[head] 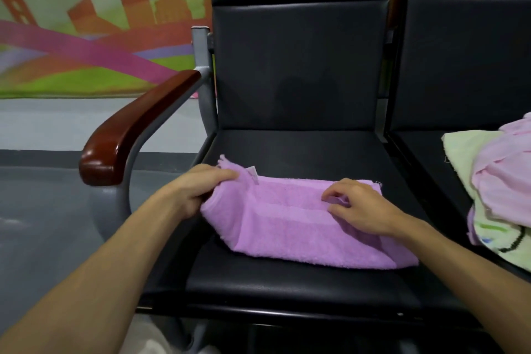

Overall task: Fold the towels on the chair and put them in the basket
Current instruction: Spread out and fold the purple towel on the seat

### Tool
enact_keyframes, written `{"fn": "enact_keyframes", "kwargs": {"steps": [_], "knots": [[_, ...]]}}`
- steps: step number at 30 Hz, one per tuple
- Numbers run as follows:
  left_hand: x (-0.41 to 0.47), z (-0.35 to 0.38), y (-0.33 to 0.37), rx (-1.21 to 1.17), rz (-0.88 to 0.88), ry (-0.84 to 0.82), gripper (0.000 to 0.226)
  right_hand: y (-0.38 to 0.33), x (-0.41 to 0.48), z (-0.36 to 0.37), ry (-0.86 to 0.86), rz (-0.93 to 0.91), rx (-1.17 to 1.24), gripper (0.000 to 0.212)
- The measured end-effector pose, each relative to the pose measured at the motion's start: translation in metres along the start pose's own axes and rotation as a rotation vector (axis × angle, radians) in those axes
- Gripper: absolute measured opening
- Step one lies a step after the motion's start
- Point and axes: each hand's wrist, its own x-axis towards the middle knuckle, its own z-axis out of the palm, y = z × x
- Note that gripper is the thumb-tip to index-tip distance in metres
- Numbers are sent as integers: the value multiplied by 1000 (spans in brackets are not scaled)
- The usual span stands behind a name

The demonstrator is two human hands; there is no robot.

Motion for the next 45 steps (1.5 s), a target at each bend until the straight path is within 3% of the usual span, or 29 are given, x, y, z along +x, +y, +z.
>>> {"fn": "enact_keyframes", "kwargs": {"steps": [6, 14, 19, 22, 26, 30, 32, 34, 38, 41, 42, 45], "knots": [[-25, 67, 28, -338, 120, -76, 15, 29, -19, -25, 248, 215, 133, 9], [-26, 183, 37, -276, 307, -79, 22, 76, -53, -48, 310, 382, 81, 17], [-16, 233, 17, 11, 297, -92, 14, 74, -50, -45, 236, 337, 55, 17], [-15, 242, 7, 348, 247, -257, 11, 74, -48, -41, 174, 322, 50, 16], [-19, 235, 13, 325, 197, -389, 15, 74, -48, -39, 154, 317, 79, 15], [-11, 211, 12, 494, 498, -145, 24, 69, -45, -39, 244, 398, 229, 17], [-3, 194, 5, 728, 683, -63, 27, 64, -41, -38, 240, 438, 249, 31], [10, 176, -4, 908, 787, -86, 26, 58, -37, -35, 178, 469, 236, 49], [20, 148, -22, 1037, 773, -215, 33, 48, -27, -31, 135, 491, 239, 36], [19, 137, -31, 1069, 820, -260, 41, 39, -16, -29, 216, 485, 409, 8], [18, 135, -32, 1077, 825, -263, 43, 38, -14, -29, 233, 473, 452, 7], [16, 135, -28, 1130, 832, -254, 46, 39, -10, -30, 248, 450, 461, 34]]}}
